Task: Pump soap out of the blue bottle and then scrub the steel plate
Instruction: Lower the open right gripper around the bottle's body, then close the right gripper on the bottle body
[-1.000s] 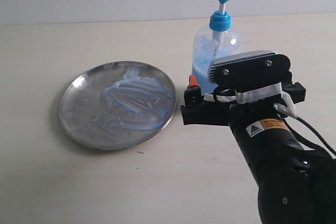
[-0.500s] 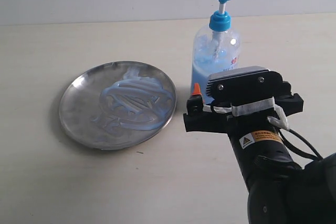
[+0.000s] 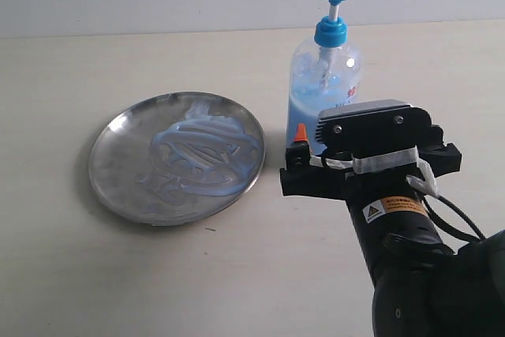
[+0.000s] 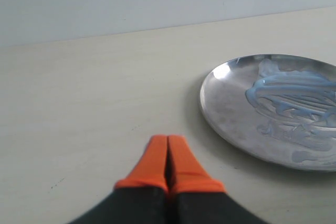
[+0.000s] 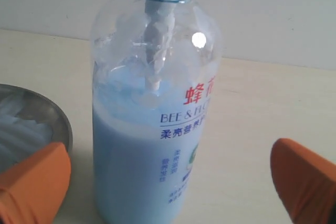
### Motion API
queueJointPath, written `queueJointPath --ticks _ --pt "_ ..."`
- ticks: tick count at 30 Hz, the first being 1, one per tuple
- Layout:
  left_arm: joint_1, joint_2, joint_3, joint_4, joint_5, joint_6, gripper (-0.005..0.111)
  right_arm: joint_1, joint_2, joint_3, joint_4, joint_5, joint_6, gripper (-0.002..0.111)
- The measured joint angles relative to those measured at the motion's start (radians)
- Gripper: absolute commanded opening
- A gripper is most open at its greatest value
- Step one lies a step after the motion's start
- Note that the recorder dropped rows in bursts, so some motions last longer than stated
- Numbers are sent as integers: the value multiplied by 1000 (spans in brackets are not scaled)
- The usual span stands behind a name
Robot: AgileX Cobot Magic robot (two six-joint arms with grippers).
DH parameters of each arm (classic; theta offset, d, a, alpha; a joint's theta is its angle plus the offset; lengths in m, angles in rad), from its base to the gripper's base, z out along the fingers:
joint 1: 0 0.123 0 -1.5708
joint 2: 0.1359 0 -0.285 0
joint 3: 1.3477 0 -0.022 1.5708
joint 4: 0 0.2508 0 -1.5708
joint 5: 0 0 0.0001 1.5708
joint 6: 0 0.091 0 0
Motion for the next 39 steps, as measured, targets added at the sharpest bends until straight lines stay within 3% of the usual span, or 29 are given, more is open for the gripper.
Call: queueJointPath --ticks 10,20,39 --pt "0 0 0 0 0 0 0 0 0 0 -2 0 6 102" --pt "0 0 0 0 0 0 0 0 0 0 -140 -1 222 102" --pt "0 0 0 0 0 0 0 -25 5 0 -132 -1 127 102"
